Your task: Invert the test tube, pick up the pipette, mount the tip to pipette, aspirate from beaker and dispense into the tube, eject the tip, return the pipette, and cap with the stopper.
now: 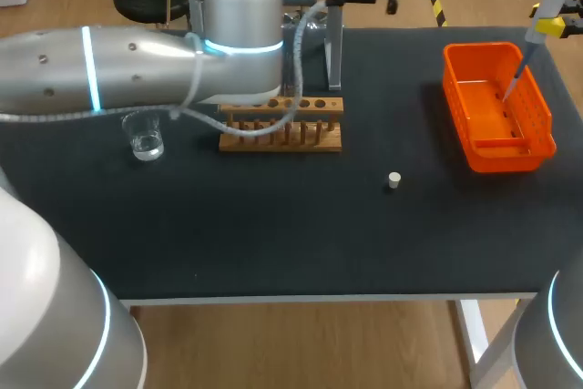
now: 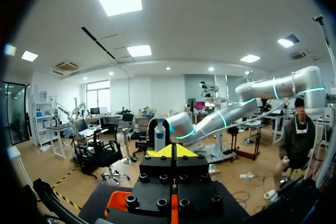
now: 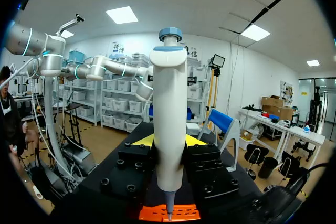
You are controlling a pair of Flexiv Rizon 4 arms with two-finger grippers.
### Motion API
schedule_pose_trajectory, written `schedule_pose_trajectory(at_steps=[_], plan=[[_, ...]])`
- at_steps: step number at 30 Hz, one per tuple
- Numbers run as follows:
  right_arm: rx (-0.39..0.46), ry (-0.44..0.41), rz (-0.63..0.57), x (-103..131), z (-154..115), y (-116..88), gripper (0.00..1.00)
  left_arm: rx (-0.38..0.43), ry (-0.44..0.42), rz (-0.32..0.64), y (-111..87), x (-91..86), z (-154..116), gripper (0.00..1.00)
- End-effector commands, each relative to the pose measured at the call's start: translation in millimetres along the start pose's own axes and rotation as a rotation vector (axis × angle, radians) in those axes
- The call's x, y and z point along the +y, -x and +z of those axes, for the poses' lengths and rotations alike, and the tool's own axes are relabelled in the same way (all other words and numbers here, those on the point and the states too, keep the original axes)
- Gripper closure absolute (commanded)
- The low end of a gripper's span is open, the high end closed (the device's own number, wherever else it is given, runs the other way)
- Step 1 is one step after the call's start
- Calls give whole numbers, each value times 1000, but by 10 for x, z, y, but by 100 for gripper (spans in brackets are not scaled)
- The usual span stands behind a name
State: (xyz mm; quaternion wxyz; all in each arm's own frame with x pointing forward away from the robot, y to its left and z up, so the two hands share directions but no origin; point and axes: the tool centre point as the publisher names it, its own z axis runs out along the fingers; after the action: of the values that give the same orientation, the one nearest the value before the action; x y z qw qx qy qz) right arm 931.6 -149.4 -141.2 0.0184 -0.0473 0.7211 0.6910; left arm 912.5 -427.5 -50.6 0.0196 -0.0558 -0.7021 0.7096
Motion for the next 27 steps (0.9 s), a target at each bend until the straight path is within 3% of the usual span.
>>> schedule_pose_trajectory(at_steps=[1, 10, 17, 27], plan=[[0, -3, 0, 10, -5, -6, 100, -26, -9, 8, 83, -17, 432, 100], [0, -3, 0, 10, -5, -6, 100, -103, -25, -18, 114, -76, 766, 100], [0, -3, 0, 10, -5, -6, 100, -152, -31, -33, 130, -83, 866, 100], [0, -3, 0, 10, -5, -6, 100, -137, -16, -17, 230, 13, 1040, 100]])
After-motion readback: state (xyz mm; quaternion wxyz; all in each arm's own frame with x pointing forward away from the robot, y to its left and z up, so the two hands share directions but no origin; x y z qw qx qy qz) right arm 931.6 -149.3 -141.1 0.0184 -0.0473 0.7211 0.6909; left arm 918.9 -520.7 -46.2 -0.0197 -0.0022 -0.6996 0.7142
